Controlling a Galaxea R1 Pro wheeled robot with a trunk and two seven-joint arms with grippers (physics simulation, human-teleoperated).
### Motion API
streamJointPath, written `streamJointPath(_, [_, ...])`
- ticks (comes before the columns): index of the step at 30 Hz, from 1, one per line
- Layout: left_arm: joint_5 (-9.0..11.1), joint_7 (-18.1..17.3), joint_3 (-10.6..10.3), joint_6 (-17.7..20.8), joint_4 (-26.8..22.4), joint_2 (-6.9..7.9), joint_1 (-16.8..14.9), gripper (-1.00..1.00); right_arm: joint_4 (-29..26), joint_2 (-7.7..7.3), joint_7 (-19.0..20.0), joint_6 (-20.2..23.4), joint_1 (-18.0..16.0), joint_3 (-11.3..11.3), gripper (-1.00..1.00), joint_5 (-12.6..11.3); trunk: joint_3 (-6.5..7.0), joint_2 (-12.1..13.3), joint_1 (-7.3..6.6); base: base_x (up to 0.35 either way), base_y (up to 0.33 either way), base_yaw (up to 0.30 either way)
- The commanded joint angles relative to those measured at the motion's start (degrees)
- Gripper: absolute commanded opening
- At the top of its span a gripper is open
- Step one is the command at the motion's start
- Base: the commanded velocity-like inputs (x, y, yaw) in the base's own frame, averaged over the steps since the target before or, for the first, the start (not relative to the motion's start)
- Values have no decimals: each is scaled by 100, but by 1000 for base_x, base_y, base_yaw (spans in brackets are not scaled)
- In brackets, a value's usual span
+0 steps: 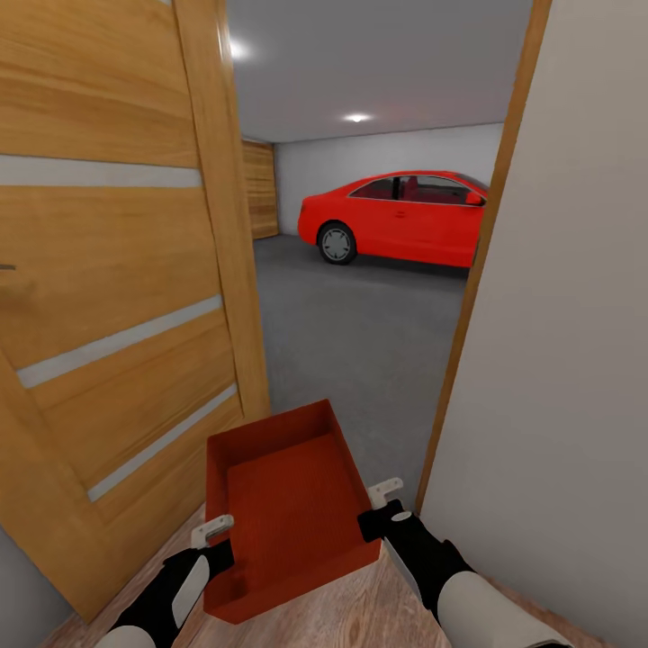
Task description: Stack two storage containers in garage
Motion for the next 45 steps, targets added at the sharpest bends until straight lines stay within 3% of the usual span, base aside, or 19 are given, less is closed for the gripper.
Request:
streamJointPath(1, [27,48,45,30,-30,30,-4,-100,-2,-8,19,42,0,50,-100,27,-5,-3,-1,0,0,0])
streamJointPath(11, [31,45,47,23,-32,30,-4,-100,-2,-8,19,42,1,46,-100,33,-5,-3,-1,81,59,0])
streamJointPath(12, [7,45,47,22,-32,43,-4,-100,-2,-8,19,42,1,176,-100,-81,-5,-3,-1,209,159,0])
streamJointPath(35, [7,41,47,22,-32,43,-4,-100,-2,-8,24,42,1,176,-100,-79,-5,-3,-1,16,12,0])
streamJointPath(45, [7,41,47,22,-32,43,-4,-100,-2,-8,28,42,1,176,-100,-80,28,-3,-1,0,0,-121])
